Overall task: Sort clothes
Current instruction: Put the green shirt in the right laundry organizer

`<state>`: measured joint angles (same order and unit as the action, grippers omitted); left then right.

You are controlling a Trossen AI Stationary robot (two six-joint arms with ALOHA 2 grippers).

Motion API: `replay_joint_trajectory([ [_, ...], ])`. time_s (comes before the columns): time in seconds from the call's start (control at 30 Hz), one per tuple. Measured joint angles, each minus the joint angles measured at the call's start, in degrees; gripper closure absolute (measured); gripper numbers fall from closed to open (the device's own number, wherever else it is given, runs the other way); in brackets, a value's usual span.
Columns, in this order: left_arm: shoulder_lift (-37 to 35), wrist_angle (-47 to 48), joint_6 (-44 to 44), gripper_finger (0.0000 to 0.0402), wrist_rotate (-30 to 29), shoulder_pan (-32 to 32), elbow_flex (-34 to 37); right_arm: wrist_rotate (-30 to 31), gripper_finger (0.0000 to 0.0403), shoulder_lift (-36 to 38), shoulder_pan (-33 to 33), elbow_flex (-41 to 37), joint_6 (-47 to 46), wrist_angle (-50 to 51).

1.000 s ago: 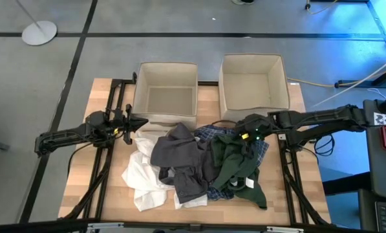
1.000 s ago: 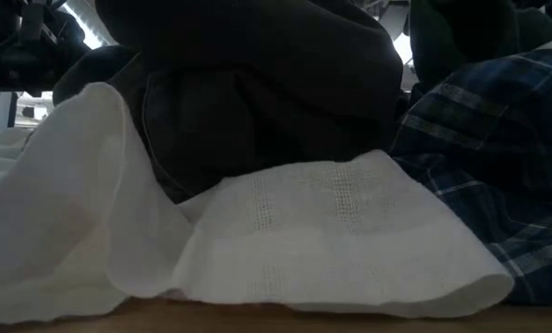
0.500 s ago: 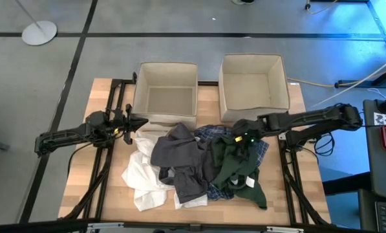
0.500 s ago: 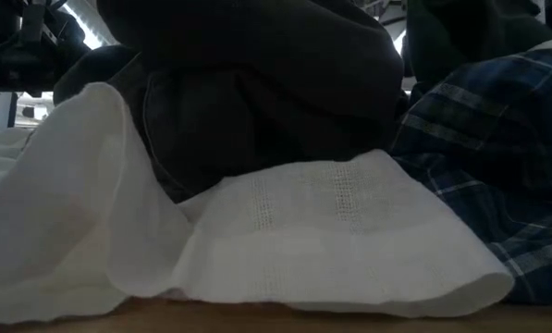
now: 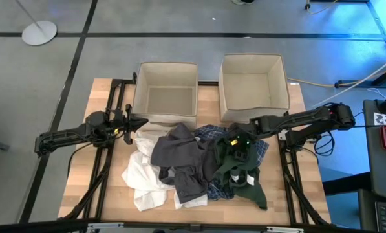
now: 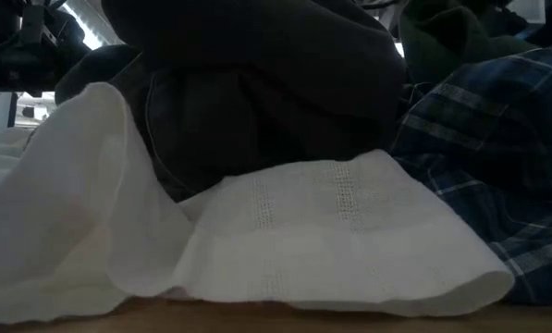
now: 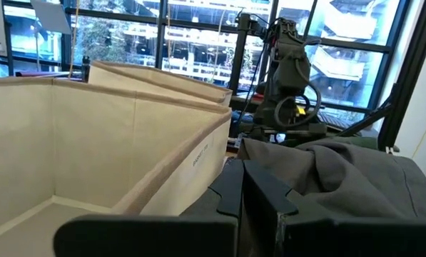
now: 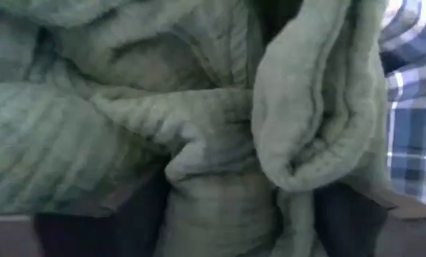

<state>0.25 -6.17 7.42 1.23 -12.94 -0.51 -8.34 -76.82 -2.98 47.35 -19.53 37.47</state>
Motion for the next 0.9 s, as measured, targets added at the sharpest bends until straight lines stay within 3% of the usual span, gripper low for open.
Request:
replay_joint_trajectory([
  [0.27, 0.0, -0.02, 0.0, 0.0398, 0.0, -0.01, 0.0, 0.28, 0.0312, 0.2, 0.0, 0.78, 2.66, 0.43],
  [0.4, 0.0, -0.09, 0.02, 0.0398, -0.42, -0.01, 0.0, 1.48, 0.0383, 0.2, 0.0, 2.7, 5.16, 4.69],
  [0.63, 0.0, -0.09, 0.02, 0.0398, -0.44, -0.01, -0.01, 5.85, 0.0369, 2.67, 0.0, 5.35, 8.34, 6.1],
  [0.9, 0.0, -0.43, 0.01, 0.0398, -0.44, -0.01, 0.0, 11.15, 0.0391, 10.06, 0.0, 7.79, 11.7, 4.82],
])
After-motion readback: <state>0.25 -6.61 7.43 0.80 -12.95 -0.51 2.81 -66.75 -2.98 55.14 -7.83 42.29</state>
